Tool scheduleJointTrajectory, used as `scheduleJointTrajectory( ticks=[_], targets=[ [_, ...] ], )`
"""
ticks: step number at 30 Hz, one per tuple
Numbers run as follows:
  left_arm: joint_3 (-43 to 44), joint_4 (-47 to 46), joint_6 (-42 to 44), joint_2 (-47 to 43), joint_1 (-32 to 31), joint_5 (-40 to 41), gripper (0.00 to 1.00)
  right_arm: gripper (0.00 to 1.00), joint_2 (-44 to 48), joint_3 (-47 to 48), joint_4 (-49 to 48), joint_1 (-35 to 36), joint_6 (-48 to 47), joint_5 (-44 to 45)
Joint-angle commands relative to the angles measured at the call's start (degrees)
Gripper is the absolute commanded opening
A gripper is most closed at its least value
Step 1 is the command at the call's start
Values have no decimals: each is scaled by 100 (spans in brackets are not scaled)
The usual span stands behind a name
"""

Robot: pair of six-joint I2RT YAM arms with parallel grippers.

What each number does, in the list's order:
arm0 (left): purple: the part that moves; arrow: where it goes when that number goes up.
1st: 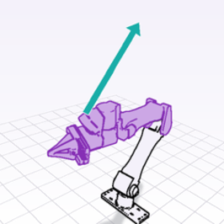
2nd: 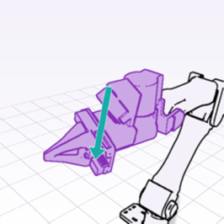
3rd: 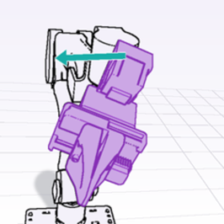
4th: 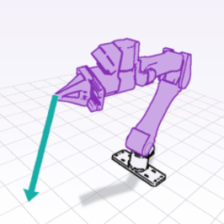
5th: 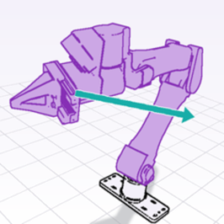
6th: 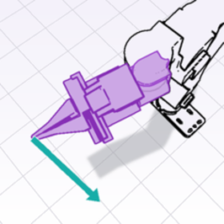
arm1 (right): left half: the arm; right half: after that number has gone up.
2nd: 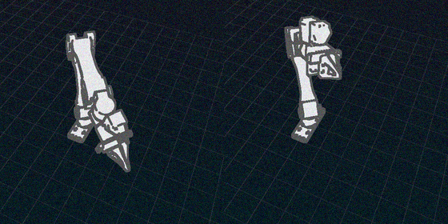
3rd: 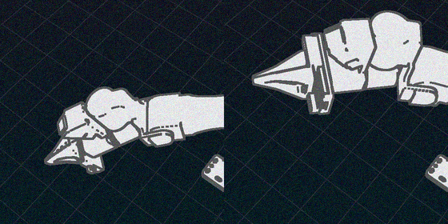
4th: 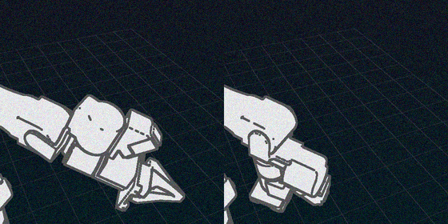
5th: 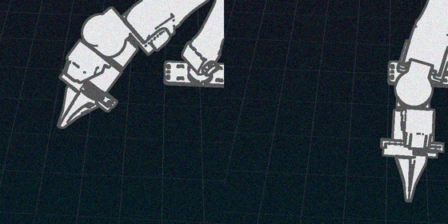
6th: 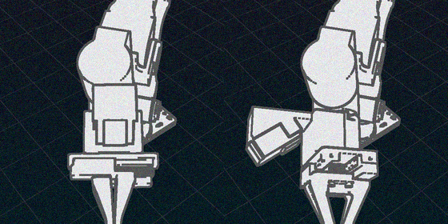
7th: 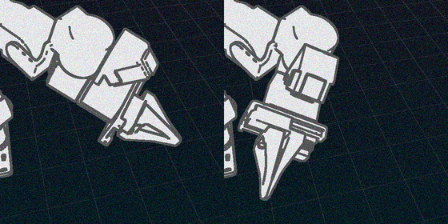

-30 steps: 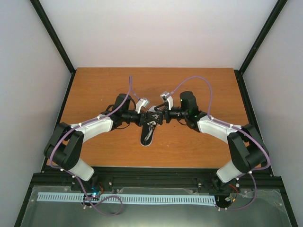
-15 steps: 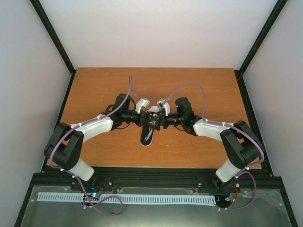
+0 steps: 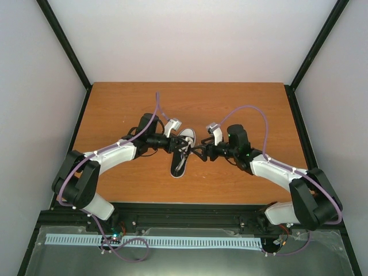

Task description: Tie the shoes

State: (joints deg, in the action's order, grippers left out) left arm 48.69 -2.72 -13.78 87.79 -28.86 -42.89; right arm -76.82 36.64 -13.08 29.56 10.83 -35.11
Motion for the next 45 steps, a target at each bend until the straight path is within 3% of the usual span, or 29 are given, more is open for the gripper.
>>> scheduleJointTrajectory(
  ticks=[1, 8, 11, 14, 18, 23, 33, 45],
  targets=[
    [16, -42, -17, -123, 21, -30, 1, 77, -85, -122, 7, -47, -56, 358],
    [2, -36, -10, -131, 20, -18, 1, 60, -451, 121, 220, -81, 144, 1412],
    [4, -30, -3, -136, 20, -13, 1, 58, -500, 46, 49, -108, 150, 1042],
    [8, -19, -2, -129, 21, -14, 1, 65, -305, -130, -333, -100, 107, 255],
    [18, -19, -19, -135, 21, -55, 1, 86, 55, -57, -469, -100, 72, -280],
    [23, -18, -18, -120, 21, -79, 1, 91, -28, 356, -641, -78, 174, -802],
    [60, -25, -11, -26, 21, -96, 1, 72, -805, 1006, -742, 243, 165, -1138],
    [77, -35, -19, 6, 25, -131, 1, 64, -1491, 924, -968, 300, 294, -1382]
  ],
)
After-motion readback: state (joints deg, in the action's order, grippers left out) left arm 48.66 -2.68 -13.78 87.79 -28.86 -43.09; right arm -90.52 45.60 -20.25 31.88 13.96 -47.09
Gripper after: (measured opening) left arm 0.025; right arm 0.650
